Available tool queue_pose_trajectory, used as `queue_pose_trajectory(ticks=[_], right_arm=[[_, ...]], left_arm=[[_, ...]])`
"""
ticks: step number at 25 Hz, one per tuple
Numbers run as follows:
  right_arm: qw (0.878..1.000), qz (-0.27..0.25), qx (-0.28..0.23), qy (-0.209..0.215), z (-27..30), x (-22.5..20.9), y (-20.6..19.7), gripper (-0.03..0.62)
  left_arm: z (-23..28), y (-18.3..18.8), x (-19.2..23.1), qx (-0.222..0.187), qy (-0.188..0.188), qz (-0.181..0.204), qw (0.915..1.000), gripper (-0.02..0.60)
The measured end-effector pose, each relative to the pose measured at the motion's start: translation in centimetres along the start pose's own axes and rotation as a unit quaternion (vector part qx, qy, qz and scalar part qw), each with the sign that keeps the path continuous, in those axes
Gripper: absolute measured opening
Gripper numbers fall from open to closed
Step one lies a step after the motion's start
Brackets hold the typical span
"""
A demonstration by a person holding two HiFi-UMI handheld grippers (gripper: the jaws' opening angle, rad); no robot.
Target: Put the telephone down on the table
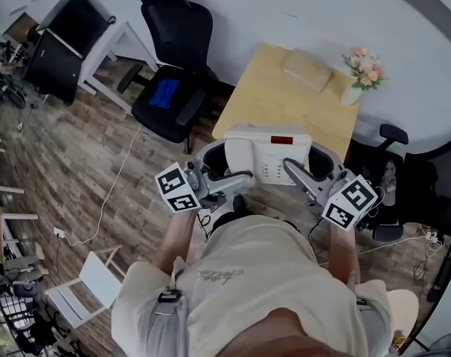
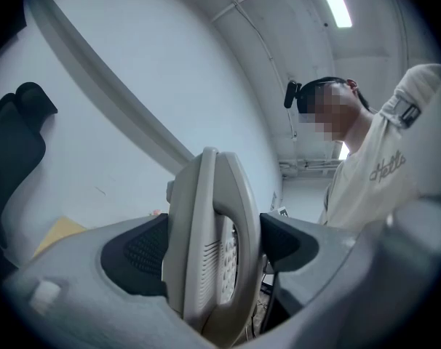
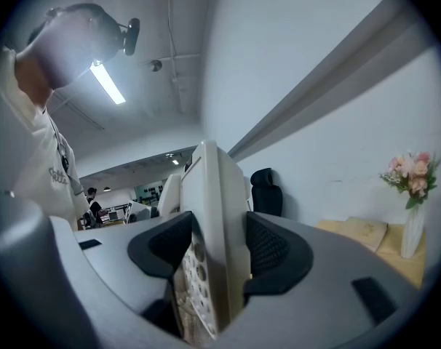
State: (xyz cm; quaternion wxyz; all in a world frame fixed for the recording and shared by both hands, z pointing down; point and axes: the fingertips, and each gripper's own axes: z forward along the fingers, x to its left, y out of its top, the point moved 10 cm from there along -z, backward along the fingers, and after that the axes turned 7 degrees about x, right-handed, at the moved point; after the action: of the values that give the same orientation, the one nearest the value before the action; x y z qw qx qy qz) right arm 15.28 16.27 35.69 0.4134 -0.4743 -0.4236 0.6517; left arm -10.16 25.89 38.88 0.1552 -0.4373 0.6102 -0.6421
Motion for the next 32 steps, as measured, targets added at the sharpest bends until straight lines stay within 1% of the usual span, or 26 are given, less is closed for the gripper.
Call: queue_pose_trajectory(ticks=[3,8,12,15,19,22,26,29,32], right_arm=[[1.000,0.005,-0.002,-0.011,2.7,0.0,0.6,0.218],[1.000,0.000,-0.001,-0.030,6.8,0.3,1.5,0.218],[0.999,0.012,0.007,-0.038,9.8,0.1,2.1,0.218],[0.999,0.023,0.024,-0.040,11.5,-1.0,2.5,0.218],[0.998,0.027,0.036,-0.042,11.9,-2.3,2.0,0.218],[0.998,0.033,0.041,-0.037,12.5,-4.2,2.0,0.218],[0.998,0.044,0.041,-0.020,13.6,-8.1,2.3,0.218],[0.998,0.050,0.034,-0.009,13.8,-11.3,2.9,0.218],[0.998,0.058,0.015,-0.009,13.9,-14.3,3.4,0.218]], left_arm=[[-1.5,1.2,2.6,-0.002,-0.012,-0.003,0.9999,0.382],[-3.7,2.8,6.3,0.010,-0.030,-0.009,0.9995,0.382],[-5.3,3.9,9.1,0.004,-0.039,-0.018,0.9991,0.381],[-5.5,4.0,11.1,0.003,-0.040,-0.032,0.9987,0.380],[-4.9,3.1,12.5,0.006,-0.040,-0.043,0.9983,0.381],[-4.0,2.8,13.8,0.005,-0.033,-0.053,0.9981,0.381],[-2.2,3.0,16.3,0.006,-0.012,-0.063,0.9979,0.380],[0.0,4.0,18.1,0.023,-0.003,-0.057,0.9981,0.380],[2.5,5.2,20.1,0.041,-0.002,-0.049,0.9979,0.380]])
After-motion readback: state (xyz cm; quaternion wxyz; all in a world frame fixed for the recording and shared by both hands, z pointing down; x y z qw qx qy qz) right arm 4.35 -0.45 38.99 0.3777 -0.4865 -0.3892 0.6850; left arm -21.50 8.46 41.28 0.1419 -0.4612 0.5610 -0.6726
